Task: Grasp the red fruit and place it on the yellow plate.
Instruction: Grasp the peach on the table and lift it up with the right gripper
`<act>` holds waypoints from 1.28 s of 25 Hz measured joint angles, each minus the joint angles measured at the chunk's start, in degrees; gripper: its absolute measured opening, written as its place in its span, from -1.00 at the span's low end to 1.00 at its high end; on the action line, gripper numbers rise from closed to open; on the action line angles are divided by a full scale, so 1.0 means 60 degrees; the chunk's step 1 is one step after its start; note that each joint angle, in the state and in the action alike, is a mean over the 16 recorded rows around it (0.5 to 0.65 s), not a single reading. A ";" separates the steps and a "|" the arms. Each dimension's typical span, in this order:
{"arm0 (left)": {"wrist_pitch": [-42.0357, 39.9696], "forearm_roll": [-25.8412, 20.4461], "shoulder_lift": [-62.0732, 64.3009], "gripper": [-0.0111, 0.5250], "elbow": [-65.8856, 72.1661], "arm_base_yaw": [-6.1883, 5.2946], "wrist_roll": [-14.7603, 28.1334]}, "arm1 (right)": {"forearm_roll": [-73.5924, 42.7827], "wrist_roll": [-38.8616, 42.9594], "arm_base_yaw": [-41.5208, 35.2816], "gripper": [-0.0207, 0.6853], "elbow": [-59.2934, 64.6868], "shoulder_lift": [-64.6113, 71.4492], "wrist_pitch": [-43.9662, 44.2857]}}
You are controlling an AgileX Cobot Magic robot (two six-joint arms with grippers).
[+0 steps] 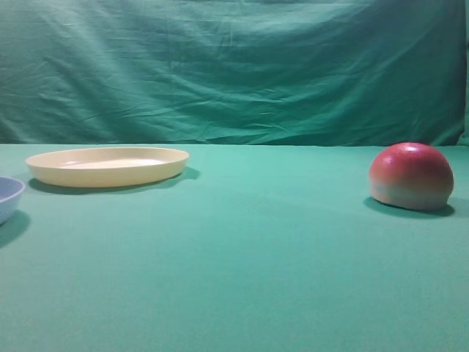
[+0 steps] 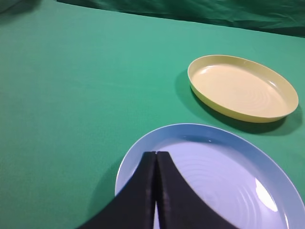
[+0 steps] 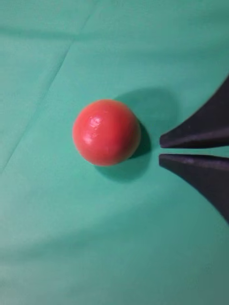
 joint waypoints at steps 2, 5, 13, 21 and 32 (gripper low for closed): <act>0.0000 0.0000 0.0000 -0.96 0.0000 0.0000 0.0000 | 0.0093 0.0000 0.0006 0.52 -0.0194 0.0480 -0.0079; 0.0000 0.0000 0.0000 -0.96 0.0000 0.0000 0.0000 | 0.0226 0.0000 0.0013 0.76 -0.0397 0.1122 -0.0267; 0.0000 0.0002 0.0000 -0.96 0.0000 0.0000 0.0000 | 0.0337 -0.0006 0.0031 0.81 -0.0581 0.2444 -0.0944; 0.0000 0.0010 0.0000 -0.96 0.0000 0.0000 0.0000 | 0.0337 -0.0023 0.0034 0.51 -0.0847 0.3098 -0.1172; 0.0000 0.0016 0.0000 -0.96 0.0000 0.0000 0.0000 | 0.0534 -0.0074 0.0404 0.09 -0.3418 0.3329 0.0402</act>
